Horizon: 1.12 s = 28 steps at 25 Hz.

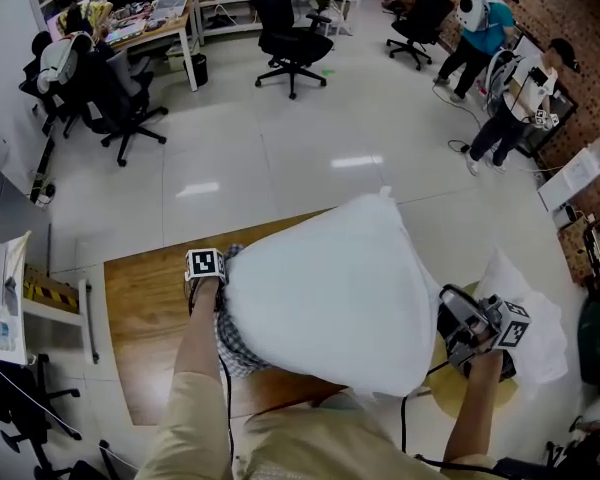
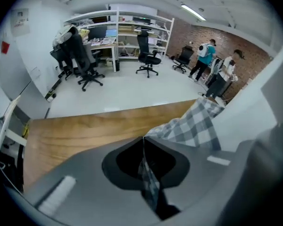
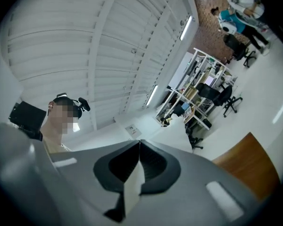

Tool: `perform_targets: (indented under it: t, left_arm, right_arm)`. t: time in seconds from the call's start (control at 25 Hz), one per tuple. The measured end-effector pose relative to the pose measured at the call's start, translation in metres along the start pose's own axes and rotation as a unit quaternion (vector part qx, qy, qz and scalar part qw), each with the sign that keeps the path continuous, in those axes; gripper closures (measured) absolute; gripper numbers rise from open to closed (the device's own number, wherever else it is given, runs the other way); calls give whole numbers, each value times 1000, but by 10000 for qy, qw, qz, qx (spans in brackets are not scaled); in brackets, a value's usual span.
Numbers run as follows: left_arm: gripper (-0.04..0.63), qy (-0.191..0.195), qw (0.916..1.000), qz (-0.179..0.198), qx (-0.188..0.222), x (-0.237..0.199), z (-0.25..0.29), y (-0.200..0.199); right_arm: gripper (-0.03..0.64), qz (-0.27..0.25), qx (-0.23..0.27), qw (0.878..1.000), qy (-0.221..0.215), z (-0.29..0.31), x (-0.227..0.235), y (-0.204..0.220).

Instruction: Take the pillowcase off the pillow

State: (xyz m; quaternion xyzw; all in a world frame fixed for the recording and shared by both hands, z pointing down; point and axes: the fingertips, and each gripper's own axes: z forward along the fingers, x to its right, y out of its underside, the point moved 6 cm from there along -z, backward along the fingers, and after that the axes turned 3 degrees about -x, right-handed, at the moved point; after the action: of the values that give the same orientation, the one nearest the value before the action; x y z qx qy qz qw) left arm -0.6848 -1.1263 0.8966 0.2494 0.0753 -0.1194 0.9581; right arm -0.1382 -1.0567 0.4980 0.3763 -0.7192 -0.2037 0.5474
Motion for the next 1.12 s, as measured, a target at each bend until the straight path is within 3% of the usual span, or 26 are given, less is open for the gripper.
perform_targets:
  t: [0.12,0.2,0.32,0.4,0.52,0.56,0.6,0.64,0.68,0.84,0.92,1.04,1.12]
  left_arm:
    - [581,105,9984,-538,-149,-16,11,11]
    - [567,545,9961,-700,19,-11,1,4]
    - [431,1282,9879,-629,606,12,-32,-6]
    - [300,1564,9822,-446,944,30,-59,-1]
    - [281,1687,9763,-33,1356,61,-112,12]
    - [278,1696,9739,77,1505,71,-132,15]
    - [276,1695,9715,155,1651,80,-151,19]
    - [276,1673,9694,220,1781,88,-169,23]
    - [273,1629,9676,303,1905,94,-183,29]
    - [260,1575,9529,803,2463,123,-226,60]
    - [238,1686,9459,911,2619,134,-239,76]
    - [202,1792,9389,1017,2757,154,-256,90]
    - [192,1780,9373,1107,2784,171,-265,95]
  right_arm:
    - [615,231,130,9994,210,-11,24,12]
    - [615,81,62,9990,429,-7,35,11]
    - [612,-589,-492,9878,1354,-15,56,2]
    - [609,-1145,-1146,9573,2396,-41,79,5]
    - [603,-1775,-1834,8831,3938,-103,113,1]
    - [589,-1910,-1801,8669,4238,-120,118,-7]
    - [484,-2048,-1707,8587,4376,-131,119,-16]
    - [300,-2227,-1647,8557,4371,-137,118,-23]
    - [187,-2456,-1674,8547,4255,-136,115,-27]
    - [179,-3486,-2418,8461,3228,-100,98,-5]
    - [113,-3830,-2935,8313,2760,-80,94,16]
    - [37,-4248,-3968,7856,2119,-47,90,40]
    - [29,-4396,-4857,7373,1651,-29,94,64]
